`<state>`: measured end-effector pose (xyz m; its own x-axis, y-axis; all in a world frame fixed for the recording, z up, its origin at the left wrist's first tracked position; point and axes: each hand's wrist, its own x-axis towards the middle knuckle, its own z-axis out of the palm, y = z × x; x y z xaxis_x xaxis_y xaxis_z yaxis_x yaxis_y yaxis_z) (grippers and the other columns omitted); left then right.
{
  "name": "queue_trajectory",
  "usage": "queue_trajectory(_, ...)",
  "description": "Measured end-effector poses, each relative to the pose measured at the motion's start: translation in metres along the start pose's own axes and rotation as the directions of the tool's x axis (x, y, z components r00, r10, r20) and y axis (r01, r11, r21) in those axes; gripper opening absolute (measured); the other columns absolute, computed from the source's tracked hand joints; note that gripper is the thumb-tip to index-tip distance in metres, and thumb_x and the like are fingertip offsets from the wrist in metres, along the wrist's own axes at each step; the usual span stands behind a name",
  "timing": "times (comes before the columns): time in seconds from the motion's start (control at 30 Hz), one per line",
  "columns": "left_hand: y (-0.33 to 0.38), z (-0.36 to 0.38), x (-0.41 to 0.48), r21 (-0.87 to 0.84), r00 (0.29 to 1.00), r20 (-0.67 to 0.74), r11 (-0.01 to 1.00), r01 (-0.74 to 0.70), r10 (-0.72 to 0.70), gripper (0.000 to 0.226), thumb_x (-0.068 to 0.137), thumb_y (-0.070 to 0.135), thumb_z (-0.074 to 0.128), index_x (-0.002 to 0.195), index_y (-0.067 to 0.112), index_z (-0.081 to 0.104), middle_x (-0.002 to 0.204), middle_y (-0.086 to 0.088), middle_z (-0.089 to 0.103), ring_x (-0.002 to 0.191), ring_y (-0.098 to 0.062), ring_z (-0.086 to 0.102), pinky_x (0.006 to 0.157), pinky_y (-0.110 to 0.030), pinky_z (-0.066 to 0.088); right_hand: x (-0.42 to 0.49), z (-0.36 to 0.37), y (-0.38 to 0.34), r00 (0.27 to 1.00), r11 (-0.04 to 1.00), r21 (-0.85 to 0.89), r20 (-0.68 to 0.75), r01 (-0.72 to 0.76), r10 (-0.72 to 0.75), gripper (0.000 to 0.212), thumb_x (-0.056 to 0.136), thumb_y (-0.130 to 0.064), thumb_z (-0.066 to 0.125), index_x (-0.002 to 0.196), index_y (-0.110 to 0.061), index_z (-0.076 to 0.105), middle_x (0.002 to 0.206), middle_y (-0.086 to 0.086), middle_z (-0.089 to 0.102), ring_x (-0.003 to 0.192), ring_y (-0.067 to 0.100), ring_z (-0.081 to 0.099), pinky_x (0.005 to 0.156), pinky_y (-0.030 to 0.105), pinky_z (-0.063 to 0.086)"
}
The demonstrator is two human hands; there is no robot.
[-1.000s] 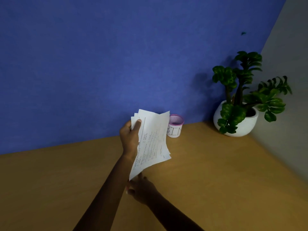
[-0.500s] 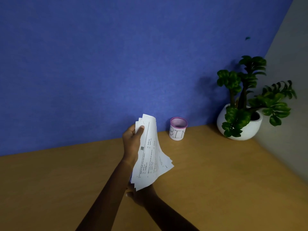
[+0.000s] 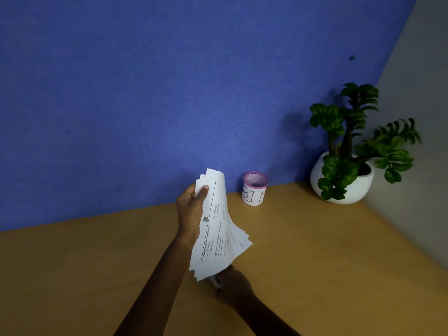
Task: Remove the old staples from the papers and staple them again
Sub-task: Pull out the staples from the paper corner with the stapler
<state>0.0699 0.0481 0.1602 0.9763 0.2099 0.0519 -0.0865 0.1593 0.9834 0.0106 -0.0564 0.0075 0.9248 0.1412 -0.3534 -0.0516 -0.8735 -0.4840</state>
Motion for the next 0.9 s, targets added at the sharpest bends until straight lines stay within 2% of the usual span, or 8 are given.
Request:
queue_trajectory(0.1,0.002,0.000,0.001,0.005,0.999,-0.024,1.000,-0.028,0.028,0.009,0.091,0.019,0.055,0.086,0.022,0.062,0.080,-0.001,0.067,0.060,-0.011,0.066,0.048,-0.015,0.051,-0.020,-0.023,0.017,0.964,0.927,0.336,0.252,-0.165,0.081,0.024,0.085,-0.022,0.057,0.103,-0.006,0.060,0.091,0.007,0.063,0.075,0.016,0.059,0.056,0.011,0.049)
queue_trajectory(0.2,0.004,0.001,0.000,0.013,0.997,-0.051,0.998,-0.063,0.063,0.008,0.090,0.020,0.055,0.085,0.022,0.061,0.080,0.001,0.067,0.058,-0.007,0.066,0.048,-0.011,0.049,-0.045,-0.044,0.044,0.898,0.518,0.748,0.429,-0.415,0.099,0.009,0.087,-0.011,0.054,0.089,-0.004,0.058,0.074,0.010,0.054,0.060,0.021,0.057,0.054,0.027,0.052)
queue_trajectory(0.27,0.004,0.003,-0.001,0.029,0.994,-0.063,0.995,-0.091,0.093,0.010,0.090,0.020,0.055,0.082,0.023,0.060,0.079,0.002,0.068,0.056,-0.005,0.066,0.047,-0.010,0.048,-0.060,-0.055,0.056,0.907,0.273,0.867,0.417,-0.417,0.061,0.012,0.089,-0.008,0.050,0.090,0.001,0.058,0.063,0.012,0.054,0.058,0.025,0.056,0.061,0.036,0.053)
queue_trajectory(0.4,-0.001,0.014,-0.009,0.068,0.991,-0.044,0.990,-0.124,0.127,0.011,0.089,0.020,0.057,0.079,0.016,0.061,0.076,-0.003,0.067,0.055,-0.005,0.065,0.045,-0.010,0.047,-0.081,-0.089,0.052,0.958,0.073,0.958,0.282,-0.278,-0.052,0.019,0.084,-0.011,0.050,0.089,0.002,0.062,0.066,0.014,0.067,0.064,0.029,0.068,0.065,0.038,0.060)
queue_trajectory(0.6,-0.008,0.034,-0.027,0.119,0.983,0.010,0.976,-0.183,0.183,0.017,0.087,0.020,0.059,0.081,0.005,0.063,0.075,-0.014,0.064,0.070,-0.024,0.060,0.057,-0.026,0.046,-0.089,-0.140,0.025,0.978,0.131,0.990,0.083,-0.058,-0.193,0.041,0.078,-0.027,0.053,0.115,-0.008,0.052,0.078,0.005,0.072,0.066,0.020,0.069,0.063,0.029,0.059)
queue_trajectory(0.73,-0.007,0.043,-0.038,0.112,0.973,0.060,0.967,-0.229,0.223,0.025,0.087,0.021,0.060,0.076,-0.001,0.059,0.075,-0.031,0.059,0.064,-0.031,0.054,0.058,-0.043,0.045,-0.091,-0.158,0.008,0.981,0.224,0.972,-0.030,0.073,-0.189,0.029,0.078,-0.033,0.055,0.099,-0.014,0.061,0.072,0.001,0.072,0.058,0.015,0.067,0.056,0.024,0.057)
queue_trajectory(0.83,-0.002,0.047,-0.045,0.056,0.972,0.118,0.976,-0.211,0.204,0.025,0.088,0.023,0.059,0.079,0.001,0.060,0.076,-0.033,0.061,0.068,-0.050,0.058,0.060,-0.059,0.049,-0.091,-0.167,-0.002,0.977,0.258,0.957,-0.087,0.136,-0.194,0.021,0.086,-0.031,0.051,0.095,-0.015,0.061,0.068,0.002,0.071,0.053,0.014,0.065,0.052,0.023,0.055)
queue_trajectory(0.9,0.000,0.047,-0.048,0.057,0.967,0.138,0.973,-0.225,0.216,0.024,0.089,0.025,0.057,0.081,0.004,0.063,0.077,-0.028,0.065,0.071,-0.051,0.060,0.062,-0.061,0.051,-0.093,-0.171,-0.007,0.974,0.295,0.940,-0.120,0.175,-0.193,0.019,0.092,-0.026,0.045,0.098,-0.015,0.059,0.065,0.002,0.070,0.051,0.013,0.064,0.050,0.022,0.054)
